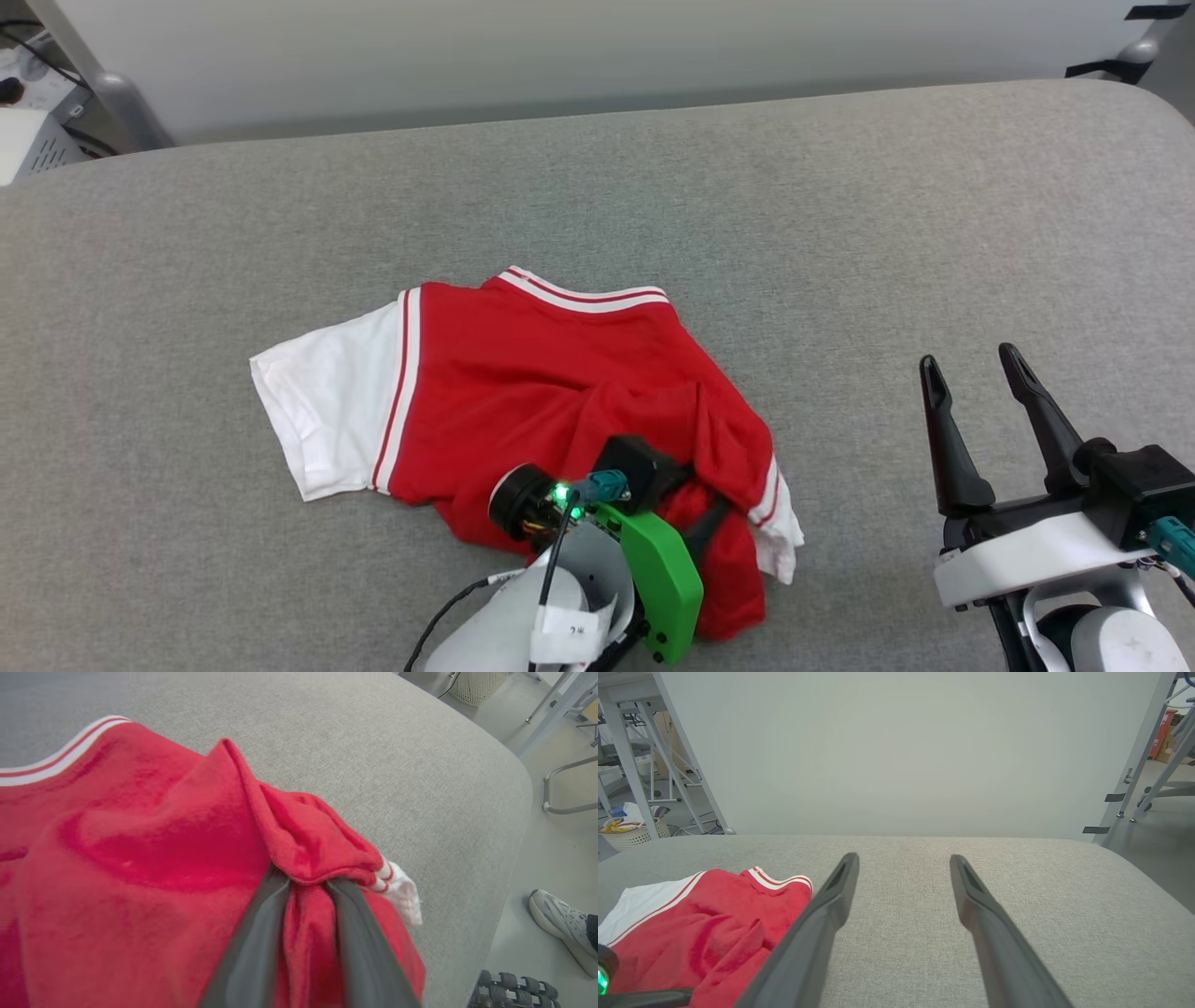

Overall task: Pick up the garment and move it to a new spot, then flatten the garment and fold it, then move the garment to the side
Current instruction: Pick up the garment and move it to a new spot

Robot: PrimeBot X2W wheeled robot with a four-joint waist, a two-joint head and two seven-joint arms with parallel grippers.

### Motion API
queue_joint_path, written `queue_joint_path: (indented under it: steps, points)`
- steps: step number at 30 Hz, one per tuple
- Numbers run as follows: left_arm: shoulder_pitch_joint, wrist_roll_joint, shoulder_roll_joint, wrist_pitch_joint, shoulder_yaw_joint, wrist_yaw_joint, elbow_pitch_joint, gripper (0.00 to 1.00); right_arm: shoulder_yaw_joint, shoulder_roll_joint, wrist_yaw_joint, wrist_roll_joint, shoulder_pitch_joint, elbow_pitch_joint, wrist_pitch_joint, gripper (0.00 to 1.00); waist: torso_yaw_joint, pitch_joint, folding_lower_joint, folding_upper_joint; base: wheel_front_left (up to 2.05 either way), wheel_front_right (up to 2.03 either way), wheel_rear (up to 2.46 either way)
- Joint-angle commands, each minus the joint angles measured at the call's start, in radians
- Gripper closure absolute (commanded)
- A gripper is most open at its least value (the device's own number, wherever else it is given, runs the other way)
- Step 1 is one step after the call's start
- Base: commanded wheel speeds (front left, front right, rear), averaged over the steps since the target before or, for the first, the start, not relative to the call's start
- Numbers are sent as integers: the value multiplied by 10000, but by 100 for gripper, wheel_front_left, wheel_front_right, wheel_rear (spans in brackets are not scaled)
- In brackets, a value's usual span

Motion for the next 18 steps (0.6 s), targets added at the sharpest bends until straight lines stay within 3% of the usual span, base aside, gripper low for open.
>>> queue_joint_path:
  steps: [1,9,18]
  points:
    - [56,-15,-78,-268,57,105,-102,0,-33,-17,-7,-1,-75,10,-42,0,218,-168,1,-1,0,0,0]
    - [131,253,163,-1376,353,615,-987,0,-10,-57,-7,-96,199,32,172,0,726,-931,1,-1,0,0,0]
    - [725,516,1081,-2280,1614,2093,-2450,0,-34,-98,-7,-56,622,24,362,0,1084,-1572,1,-1,0,0,0]
